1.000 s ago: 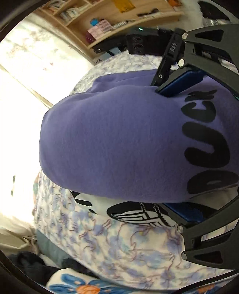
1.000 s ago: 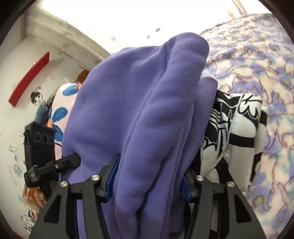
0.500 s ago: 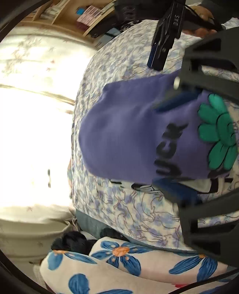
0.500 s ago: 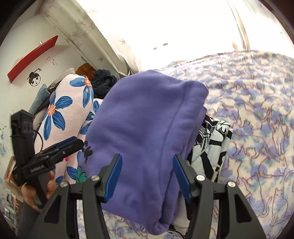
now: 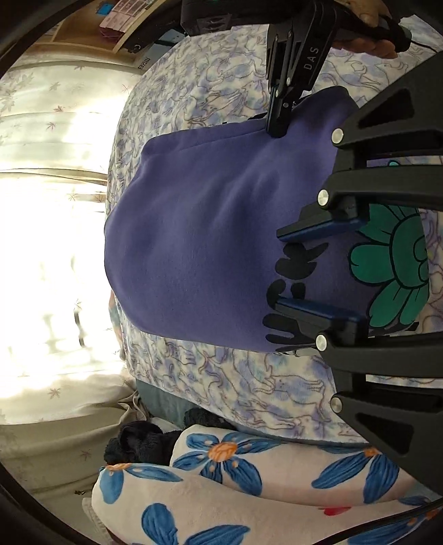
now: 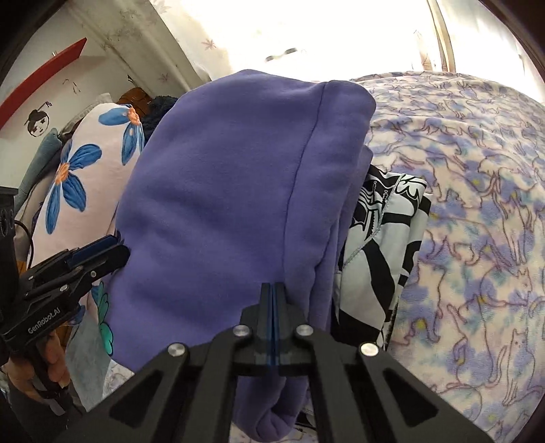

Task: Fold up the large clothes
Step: 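Carry the bundle with both tools onto the stack of folded clothes, then open both tools and withdraw them from the stacked hoodie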

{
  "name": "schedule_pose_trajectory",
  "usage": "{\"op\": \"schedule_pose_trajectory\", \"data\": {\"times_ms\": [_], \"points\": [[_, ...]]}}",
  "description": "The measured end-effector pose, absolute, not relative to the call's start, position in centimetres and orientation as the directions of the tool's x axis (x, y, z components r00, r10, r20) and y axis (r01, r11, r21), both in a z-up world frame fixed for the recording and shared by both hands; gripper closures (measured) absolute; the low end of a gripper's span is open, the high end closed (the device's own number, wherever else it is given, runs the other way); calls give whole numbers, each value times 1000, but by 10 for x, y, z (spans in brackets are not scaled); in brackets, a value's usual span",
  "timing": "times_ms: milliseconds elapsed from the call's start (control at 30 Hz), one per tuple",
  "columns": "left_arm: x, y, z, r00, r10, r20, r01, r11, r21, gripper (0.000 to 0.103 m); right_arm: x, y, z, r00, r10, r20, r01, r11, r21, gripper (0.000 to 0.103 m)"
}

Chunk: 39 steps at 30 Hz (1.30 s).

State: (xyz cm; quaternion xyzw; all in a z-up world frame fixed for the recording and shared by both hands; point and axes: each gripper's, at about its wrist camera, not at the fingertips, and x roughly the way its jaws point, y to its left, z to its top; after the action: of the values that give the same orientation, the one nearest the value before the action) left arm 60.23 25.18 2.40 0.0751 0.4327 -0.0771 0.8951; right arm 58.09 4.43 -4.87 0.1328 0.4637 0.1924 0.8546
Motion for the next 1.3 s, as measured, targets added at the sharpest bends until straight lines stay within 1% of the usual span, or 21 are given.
{"op": "schedule_pose_trajectory", "data": {"times_ms": [67, 100, 133, 167, 200, 300, 467, 667, 767, 833, 900, 933, 967, 1000, 1033, 1067, 1167, 1300], "points": [[597, 245, 28, 625, -57, -778, 194, 977, 85, 69, 577, 44, -46, 493, 449, -745, -199, 892, 407, 103], [595, 243, 31, 633, -56, -772, 191, 978, 86, 64, 573, 43, -42, 492, 452, -745, -193, 890, 412, 103], [591, 242, 32, 632, -59, -772, 184, 980, 76, 47, 570, 41, -40, 490, 455, -744, -190, 888, 418, 101], [588, 241, 34, 625, -64, -778, 173, 983, 58, 35, 566, 40, -38, 488, 452, -747, -186, 890, 417, 101], [584, 240, 35, 622, -64, -781, 161, 986, 48, 20, 562, 38, -36, 482, 448, -753, -183, 892, 414, 101], [567, 236, 42, 628, -61, -776, 150, 988, 44, 19, 543, 32, -25, 467, 430, -773, -185, 902, 390, 101], [522, 220, 68, 613, -101, -783, 171, 985, 7, 19, 504, 19, 3, 454, 426, -783, -191, 904, 381, 100], [441, 189, 117, 604, -160, -781, 219, 975, -31, 18, 434, -3, 62, 454, 464, -761, -215, 886, 412, 100], [404, 178, 144, 612, -191, -767, 231, 971, -57, 16, 396, -13, 97, 483, 459, -746, -241, 889, 390, 100], [371, 170, 165, 628, -221, -746, 237, 968, -88, 11, 369, -21, 120, 500, 458, -735, -258, 889, 379, 100], [346, 165, 181, 641, -241, -729, 241, 965, -107, 8, 340, -29, 142, 519, 455, -724, -274, 891, 363, 99], [327, 160, 189, 648, -255, -718, 248, 962, -118, 7, 327, -33, 151, 526, 453, -720, -279, 892, 357, 95], [316, 157, 194, 650, -261, -713, 252, 960, -121, 7, 316, -37, 158, 532, 453, -715, -283, 891, 355, 88], [298, 152, 200, 656, -272, -704, 262, 957, -127, 7, 302, -42, 166, 541, 455, -708, -287, 891, 353, 83], [284, 147, 204, 658, -282, -699, 271, 954, -130, 6, 289, -48, 173, 551, 452, -702, -288, 892, 348, 72], [271, 142, 207, 656, -288, -698, 283, 951, -126, 6, 276, -54, 179, 559, 450, -696, -289, 893, 345, 66], [234, 128, 213, 652, -298, -697, 313, 943, -110, 6, 240, -69, 191, 564, 444, -696, -304, 896, 325, 65], [188, 113, 213, 621, -338, -708, 354, 926, -132, 6, 193, -81, 191, 543, 434, -719, -328, 898, 295, 65]]}}
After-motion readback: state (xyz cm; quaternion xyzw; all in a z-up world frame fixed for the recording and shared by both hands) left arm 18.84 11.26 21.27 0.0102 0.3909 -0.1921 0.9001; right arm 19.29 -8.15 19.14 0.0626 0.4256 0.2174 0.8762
